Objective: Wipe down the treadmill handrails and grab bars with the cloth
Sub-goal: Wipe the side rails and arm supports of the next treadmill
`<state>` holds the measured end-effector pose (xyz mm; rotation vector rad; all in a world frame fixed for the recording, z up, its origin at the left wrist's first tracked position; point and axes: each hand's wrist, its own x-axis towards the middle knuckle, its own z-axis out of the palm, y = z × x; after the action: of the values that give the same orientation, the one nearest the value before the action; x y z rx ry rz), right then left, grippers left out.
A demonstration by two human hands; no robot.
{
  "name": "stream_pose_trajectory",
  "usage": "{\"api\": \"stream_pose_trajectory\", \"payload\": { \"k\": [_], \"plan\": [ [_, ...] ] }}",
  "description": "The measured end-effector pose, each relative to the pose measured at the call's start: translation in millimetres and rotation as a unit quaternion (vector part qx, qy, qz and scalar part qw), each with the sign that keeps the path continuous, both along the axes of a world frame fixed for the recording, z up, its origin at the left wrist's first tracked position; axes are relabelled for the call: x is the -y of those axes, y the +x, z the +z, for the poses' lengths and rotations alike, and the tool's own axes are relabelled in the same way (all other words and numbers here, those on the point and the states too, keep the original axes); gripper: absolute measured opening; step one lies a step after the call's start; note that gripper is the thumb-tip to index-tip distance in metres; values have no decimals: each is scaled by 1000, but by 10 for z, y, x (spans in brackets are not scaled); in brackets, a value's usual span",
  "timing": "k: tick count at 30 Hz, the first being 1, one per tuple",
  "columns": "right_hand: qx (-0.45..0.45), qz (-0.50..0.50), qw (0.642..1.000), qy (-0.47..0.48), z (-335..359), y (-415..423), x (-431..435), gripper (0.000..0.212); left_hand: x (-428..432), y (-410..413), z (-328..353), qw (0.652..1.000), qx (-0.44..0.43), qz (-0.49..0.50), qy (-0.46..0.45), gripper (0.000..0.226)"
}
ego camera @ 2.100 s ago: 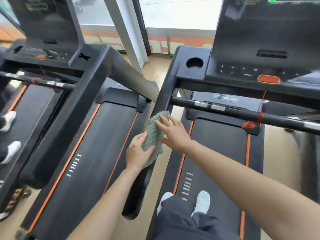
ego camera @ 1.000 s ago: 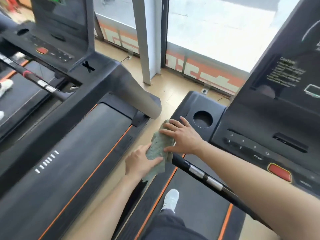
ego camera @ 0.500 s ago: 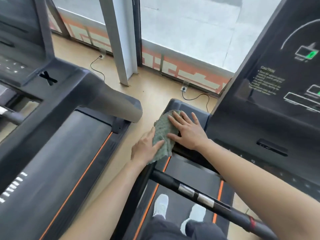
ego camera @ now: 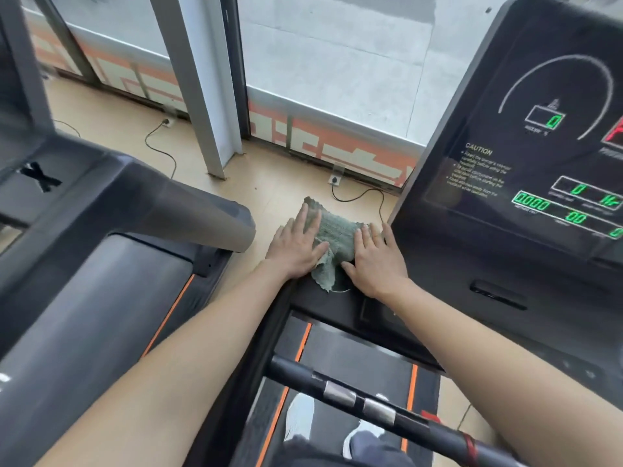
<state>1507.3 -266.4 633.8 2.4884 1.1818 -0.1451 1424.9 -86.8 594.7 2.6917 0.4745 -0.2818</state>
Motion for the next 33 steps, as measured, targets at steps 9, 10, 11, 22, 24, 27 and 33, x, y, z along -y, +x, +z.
{"api": "stream_pose_trajectory", "payload": {
  "k": [9, 10, 11, 22, 24, 27, 33],
  "plan": [
    [14, 80, 997, 10, 22, -356, 588, 82, 78, -154, -2, 984, 9, -127, 121, 74],
    [7, 80, 997, 14, 14, -416, 621, 83, 99, -224, -7, 985, 12, -126, 119, 77],
    [-2, 79, 997, 18, 12, -476, 645, 84, 125, -299, -11, 986, 15, -122, 116, 80],
    [-177, 93, 964, 175, 73, -782, 143, 60, 449, -1244, -76, 988, 93, 120, 10, 79],
    [-198, 117, 961, 151, -82, -757, -54, 61, 494, -1428, -98, 980, 79, 183, -18, 82],
    [-212, 123, 961, 125, -284, -660, -278, 64, 531, -1548, -83, 970, 58, 228, -57, 74],
    [-194, 96, 969, 115, -283, -238, -582, 70, 516, -1498, 2, 967, 73, 241, -23, 77]
  ]
}}
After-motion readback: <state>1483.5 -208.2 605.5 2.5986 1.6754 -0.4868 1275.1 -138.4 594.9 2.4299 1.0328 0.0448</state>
